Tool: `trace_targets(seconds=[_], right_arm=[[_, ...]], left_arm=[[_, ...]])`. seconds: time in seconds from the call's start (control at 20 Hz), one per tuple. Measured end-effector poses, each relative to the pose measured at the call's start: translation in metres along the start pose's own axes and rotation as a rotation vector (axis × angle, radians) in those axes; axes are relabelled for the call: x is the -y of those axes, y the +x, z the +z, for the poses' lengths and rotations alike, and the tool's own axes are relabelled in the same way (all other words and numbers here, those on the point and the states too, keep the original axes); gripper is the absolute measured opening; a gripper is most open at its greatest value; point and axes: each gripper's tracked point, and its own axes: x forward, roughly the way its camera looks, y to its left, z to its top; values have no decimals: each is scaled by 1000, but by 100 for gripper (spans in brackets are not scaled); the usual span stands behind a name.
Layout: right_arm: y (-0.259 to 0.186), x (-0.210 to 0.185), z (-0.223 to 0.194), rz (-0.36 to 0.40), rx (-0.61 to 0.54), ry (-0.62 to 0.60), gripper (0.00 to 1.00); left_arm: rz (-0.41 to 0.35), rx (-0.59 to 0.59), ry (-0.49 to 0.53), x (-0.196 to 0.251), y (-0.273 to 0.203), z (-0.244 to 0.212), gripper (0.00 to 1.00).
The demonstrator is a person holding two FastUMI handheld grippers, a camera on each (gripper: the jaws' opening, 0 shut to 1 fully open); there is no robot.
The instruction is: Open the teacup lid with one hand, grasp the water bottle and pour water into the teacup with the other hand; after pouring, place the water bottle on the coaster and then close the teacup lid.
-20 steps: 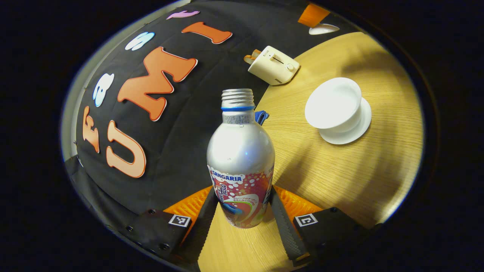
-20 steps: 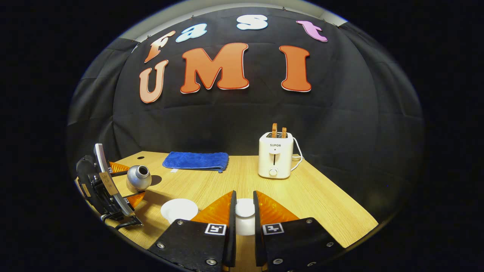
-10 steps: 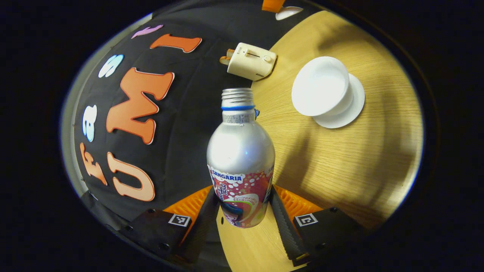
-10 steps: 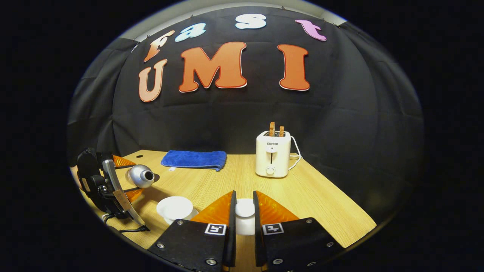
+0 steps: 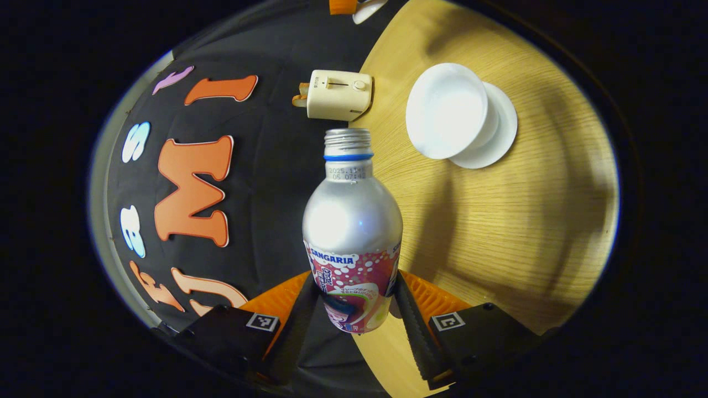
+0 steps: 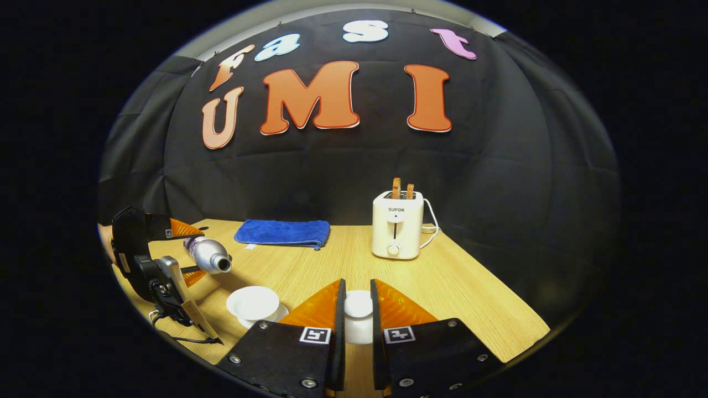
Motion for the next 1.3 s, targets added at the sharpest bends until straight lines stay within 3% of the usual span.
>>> trace_targets(seconds=[0.35,1.3], right_arm=[[-1,0,-3,7,-2,4,20],[-6,3,-7,18,4,9,20]], left_arm=[[9,6,146,-10,0,1,85],[15,6,363,-27,1,8,86]])
